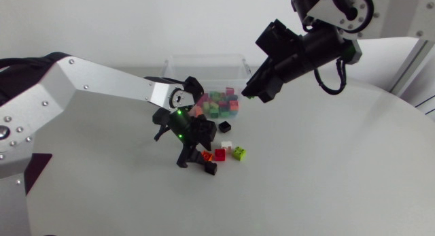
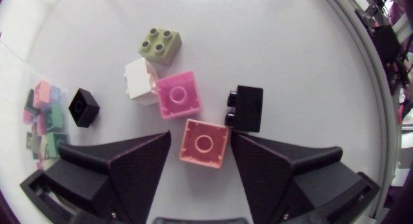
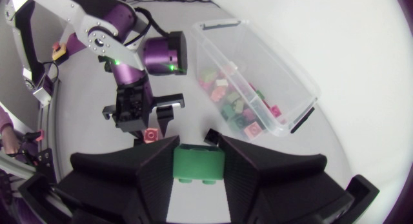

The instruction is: Place the duplo bricks in the container

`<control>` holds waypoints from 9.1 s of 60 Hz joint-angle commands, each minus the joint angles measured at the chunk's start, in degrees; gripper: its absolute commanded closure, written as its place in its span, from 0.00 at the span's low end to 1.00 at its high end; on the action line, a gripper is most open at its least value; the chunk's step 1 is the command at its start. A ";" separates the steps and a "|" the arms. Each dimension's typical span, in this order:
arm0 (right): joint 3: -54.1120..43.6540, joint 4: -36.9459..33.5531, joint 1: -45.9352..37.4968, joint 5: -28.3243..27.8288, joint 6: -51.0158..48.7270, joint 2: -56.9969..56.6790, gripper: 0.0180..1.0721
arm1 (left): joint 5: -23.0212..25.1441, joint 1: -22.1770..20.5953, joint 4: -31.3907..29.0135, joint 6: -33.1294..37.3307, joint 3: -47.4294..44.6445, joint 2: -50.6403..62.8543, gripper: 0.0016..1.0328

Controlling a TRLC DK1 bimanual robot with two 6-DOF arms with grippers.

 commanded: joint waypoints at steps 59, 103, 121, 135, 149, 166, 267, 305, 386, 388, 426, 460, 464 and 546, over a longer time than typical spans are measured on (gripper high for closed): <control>23.02 15.38 -2.71 -1.19 15.52 23.00 0.73 | 0.23 4.71 -8.87 1.14 -8.50 -11.96 0.79; 24.60 27.33 0.63 4.88 19.74 28.36 0.04 | 5.77 10.16 -7.90 -13.71 -0.33 -23.56 0.79; 10.18 27.24 -1.92 4.53 18.33 16.32 0.04 | 6.82 11.66 0.71 -27.60 11.28 -18.12 0.79; -3.44 26.63 -2.01 3.91 16.04 6.56 0.04 | 6.82 11.83 5.10 -35.69 19.80 -11.61 0.79; -15.04 26.19 -2.89 3.56 13.06 2.08 0.04 | 5.77 12.45 10.82 -43.07 26.57 -5.72 0.78; -21.02 24.08 -3.06 3.91 9.01 3.05 0.04 | 2.08 12.71 13.45 -48.08 34.92 1.84 0.77; -14.43 14.33 8.54 18.77 8.57 21.68 0.72 | -3.11 -0.21 4.49 -23.03 -12.98 -19.61 0.07; -20.75 12.74 -3.41 12.61 8.22 -0.56 0.72 | -4.69 -7.24 2.82 -19.95 -11.75 -9.68 0.10; 2.01 19.07 -3.06 6.11 17.71 5.95 0.72 | -6.80 -4.87 -5.53 -21.45 -10.52 -17.85 0.85; 2.89 19.07 -2.80 6.11 18.07 6.65 0.72 | -6.80 -4.60 -5.62 -21.45 -10.61 -18.73 0.85; 17.21 26.10 1.33 6.90 22.37 21.59 0.72 | -2.67 4.54 -5.09 -24.00 -6.65 -30.51 0.85; 22.49 29.97 1.95 9.19 22.90 27.39 0.04 | 1.81 10.16 4.49 -33.14 -2.52 -32.27 0.84; 20.38 29.88 1.95 9.89 22.55 25.37 0.04 | 2.08 10.95 7.57 -35.86 -1.38 -31.30 0.84; -16.27 19.95 3.88 10.86 1.28 12.10 0.05 | -8.56 10.16 36.48 -58.80 20.94 0.87 0.22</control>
